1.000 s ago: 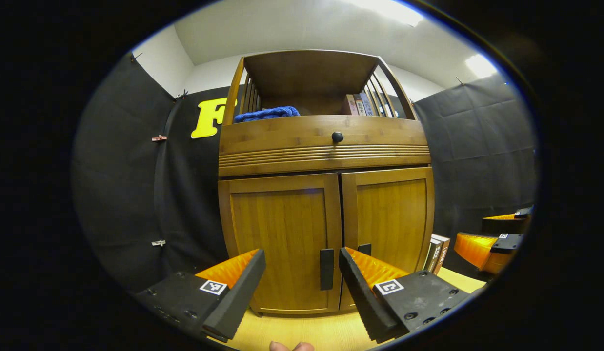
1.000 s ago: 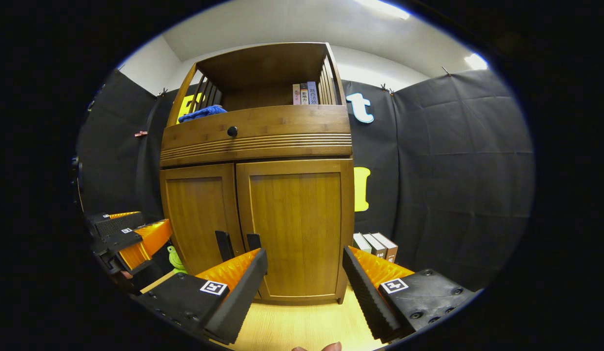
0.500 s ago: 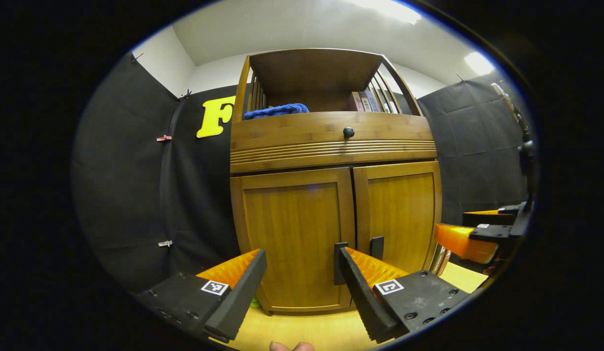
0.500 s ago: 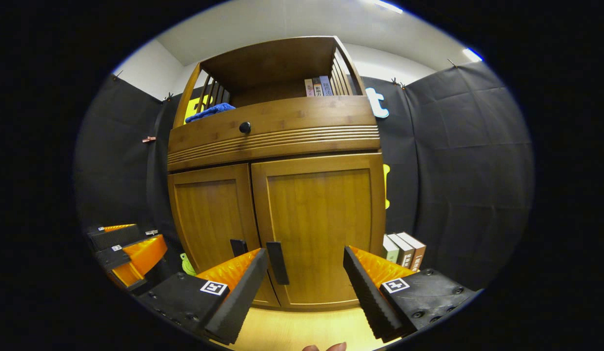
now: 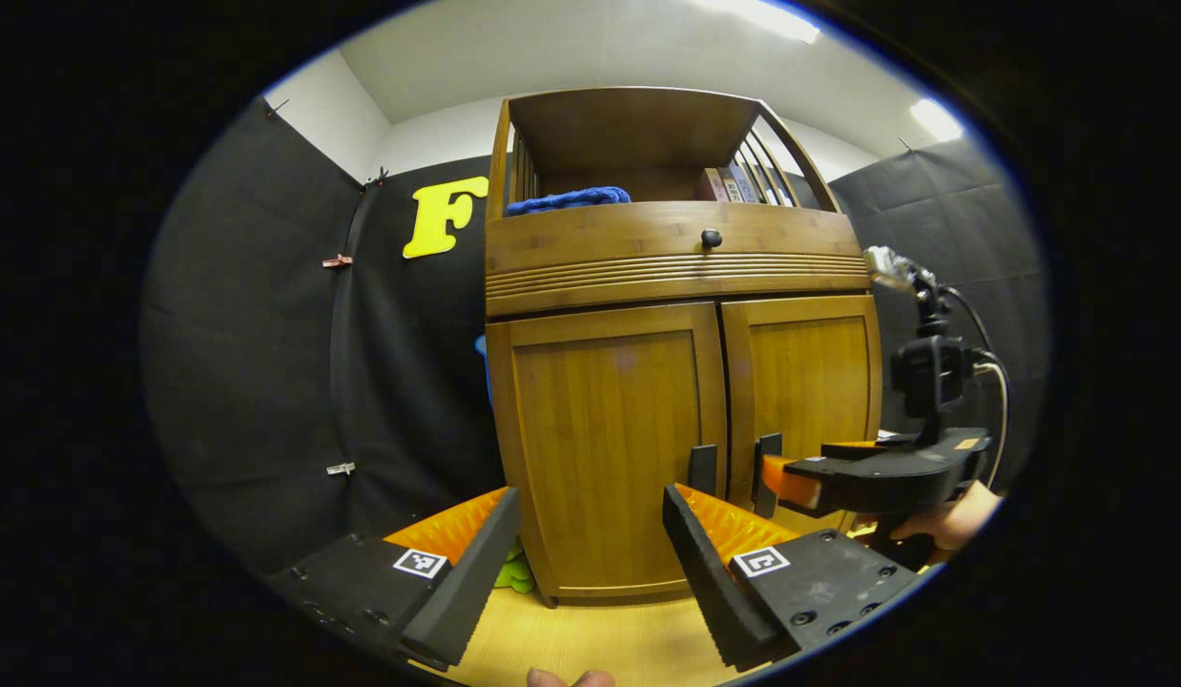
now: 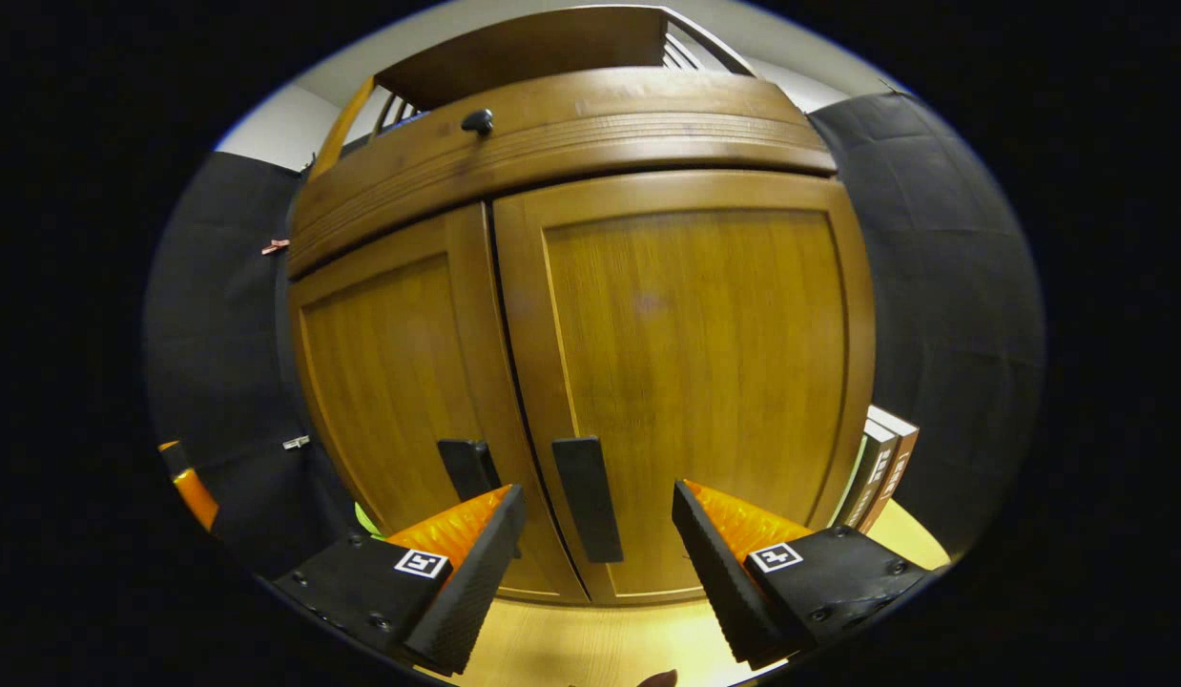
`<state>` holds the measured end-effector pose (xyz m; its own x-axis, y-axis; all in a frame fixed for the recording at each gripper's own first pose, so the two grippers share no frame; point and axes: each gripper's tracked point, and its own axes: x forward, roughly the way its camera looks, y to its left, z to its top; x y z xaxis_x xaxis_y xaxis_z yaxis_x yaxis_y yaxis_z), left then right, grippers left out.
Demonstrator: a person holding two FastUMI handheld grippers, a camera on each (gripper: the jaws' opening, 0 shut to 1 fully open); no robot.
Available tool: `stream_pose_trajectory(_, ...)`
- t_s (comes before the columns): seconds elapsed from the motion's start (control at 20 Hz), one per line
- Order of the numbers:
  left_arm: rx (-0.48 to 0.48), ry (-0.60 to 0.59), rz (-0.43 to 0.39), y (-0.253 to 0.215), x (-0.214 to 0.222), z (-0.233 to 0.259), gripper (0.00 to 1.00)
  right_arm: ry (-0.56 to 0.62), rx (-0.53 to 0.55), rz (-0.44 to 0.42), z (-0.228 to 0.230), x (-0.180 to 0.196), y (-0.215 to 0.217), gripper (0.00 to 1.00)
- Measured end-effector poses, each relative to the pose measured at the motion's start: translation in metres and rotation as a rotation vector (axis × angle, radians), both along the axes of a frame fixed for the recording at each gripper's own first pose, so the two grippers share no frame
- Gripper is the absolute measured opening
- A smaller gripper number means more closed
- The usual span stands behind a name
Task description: Open the right door of the double-door shoe cabinet with the right hand, and open the left door with the left hand.
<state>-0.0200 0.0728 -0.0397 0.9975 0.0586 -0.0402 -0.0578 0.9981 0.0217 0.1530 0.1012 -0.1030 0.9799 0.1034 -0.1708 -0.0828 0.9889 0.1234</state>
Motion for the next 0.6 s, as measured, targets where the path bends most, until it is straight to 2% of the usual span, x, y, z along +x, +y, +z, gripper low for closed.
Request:
stream_pose_trajectory(0.15,-0.009,0.01,0.009,0.006,0.0,-0.006,0.93,0.026,-0.016,-0.001,-0.017,0.021,0.001,0.98)
stream_pose_trajectory(0.3,-0.023,0.021,0.017,0.011,0.0,-0.01,0.93,0.047,0.003,-0.006,-0.027,0.041,0.007,0.79)
stream_pose_trajectory(0.35,-0.022,0.023,0.021,0.013,0.0,-0.011,0.93,0.067,0.016,-0.002,-0.033,0.043,0.011,0.55)
stream_pose_trajectory(0.4,-0.023,0.026,0.023,0.015,0.0,-0.012,0.93,0.085,0.014,-0.006,-0.037,0.046,0.013,0.48)
stream_pose_trajectory(0.45,-0.025,0.03,0.024,0.016,-0.001,-0.013,0.93,0.083,0.002,-0.006,-0.035,0.045,0.011,0.48)
stream_pose_trajectory(0.6,-0.035,0.041,0.035,0.019,-0.001,-0.015,0.93,0.054,-0.084,0.005,-0.036,0.047,0.011,0.35)
